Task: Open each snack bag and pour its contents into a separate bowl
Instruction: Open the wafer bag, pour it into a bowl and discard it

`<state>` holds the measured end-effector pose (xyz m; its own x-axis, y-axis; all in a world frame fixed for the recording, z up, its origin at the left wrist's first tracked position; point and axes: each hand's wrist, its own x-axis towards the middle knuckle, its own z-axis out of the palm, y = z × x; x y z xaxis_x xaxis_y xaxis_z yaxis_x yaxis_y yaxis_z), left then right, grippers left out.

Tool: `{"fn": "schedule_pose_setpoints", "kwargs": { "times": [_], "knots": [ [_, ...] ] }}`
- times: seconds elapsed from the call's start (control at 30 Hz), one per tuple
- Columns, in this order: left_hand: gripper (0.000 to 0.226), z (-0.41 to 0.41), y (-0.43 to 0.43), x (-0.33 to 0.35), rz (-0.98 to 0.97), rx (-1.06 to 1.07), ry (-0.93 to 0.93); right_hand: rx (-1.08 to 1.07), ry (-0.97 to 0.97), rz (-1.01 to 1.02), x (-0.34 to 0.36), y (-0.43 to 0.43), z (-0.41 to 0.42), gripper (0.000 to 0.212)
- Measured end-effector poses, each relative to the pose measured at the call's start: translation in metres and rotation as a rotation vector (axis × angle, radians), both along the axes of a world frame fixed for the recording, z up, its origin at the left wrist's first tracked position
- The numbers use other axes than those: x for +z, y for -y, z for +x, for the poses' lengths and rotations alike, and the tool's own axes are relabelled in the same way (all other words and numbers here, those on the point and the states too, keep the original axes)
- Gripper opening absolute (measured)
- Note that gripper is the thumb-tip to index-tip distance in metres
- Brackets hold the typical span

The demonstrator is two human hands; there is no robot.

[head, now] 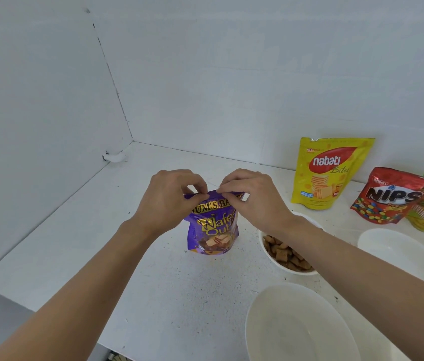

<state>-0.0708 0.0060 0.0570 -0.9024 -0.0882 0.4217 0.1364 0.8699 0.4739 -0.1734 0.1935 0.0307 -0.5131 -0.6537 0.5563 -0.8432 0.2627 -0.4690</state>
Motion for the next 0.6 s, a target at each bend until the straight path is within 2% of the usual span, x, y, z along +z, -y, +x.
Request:
{"fn": "schedule_pose_setpoints", "kwargs": {
  "times": [0.2, 0.6],
  "knots": [
    [0.006, -0.001, 0.000, 0.000, 0.028, 0.016, 0.036, 0.010, -0.002, 0.017, 0.005, 0.002, 0.001, 0.016],
    [0.006, -0.002, -0.004, 0.003, 0.035, 0.024, 0.130, 0.015, 0.036, 0.114, 0.013, 0.007, 0.000, 0.006]
  ]
}}
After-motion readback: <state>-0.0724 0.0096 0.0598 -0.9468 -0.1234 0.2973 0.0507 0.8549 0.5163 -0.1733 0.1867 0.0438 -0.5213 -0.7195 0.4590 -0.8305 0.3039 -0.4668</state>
